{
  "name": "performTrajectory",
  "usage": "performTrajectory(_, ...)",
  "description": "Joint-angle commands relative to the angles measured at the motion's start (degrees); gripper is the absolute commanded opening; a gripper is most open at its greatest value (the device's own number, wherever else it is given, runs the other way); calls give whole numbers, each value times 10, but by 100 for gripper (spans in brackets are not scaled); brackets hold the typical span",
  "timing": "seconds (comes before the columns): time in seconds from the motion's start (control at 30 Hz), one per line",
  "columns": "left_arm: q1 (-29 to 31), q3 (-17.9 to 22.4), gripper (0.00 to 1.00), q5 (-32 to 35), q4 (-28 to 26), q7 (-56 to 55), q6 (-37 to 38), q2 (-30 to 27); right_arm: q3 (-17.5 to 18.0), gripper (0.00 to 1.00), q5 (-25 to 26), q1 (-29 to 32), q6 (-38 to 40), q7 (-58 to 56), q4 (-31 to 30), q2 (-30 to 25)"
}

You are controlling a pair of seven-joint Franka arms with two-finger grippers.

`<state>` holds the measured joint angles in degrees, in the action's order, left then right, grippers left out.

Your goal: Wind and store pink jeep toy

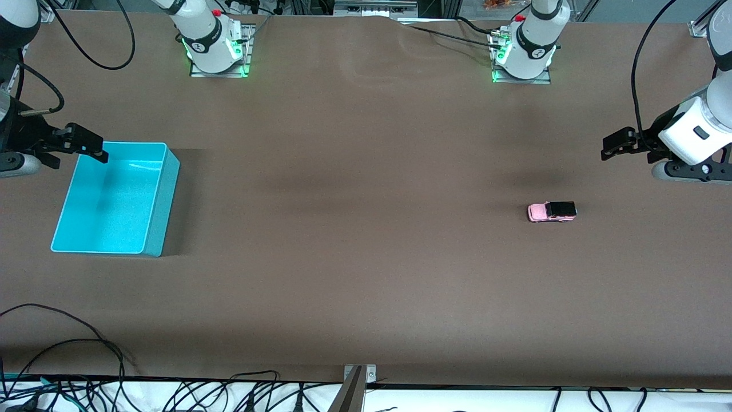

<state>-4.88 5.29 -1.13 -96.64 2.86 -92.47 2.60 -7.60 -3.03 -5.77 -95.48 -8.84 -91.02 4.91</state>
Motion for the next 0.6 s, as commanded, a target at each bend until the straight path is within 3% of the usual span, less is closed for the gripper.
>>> performTrajectory(0.0,1,-1,100,-9,-3,-3,-5,-3,-1,100,3,4,-3,-1,6,9)
performTrajectory(0.57,1,0,100,-9,-1,-3,-5,-3,0,100,3,3,-10,-5,9,11)
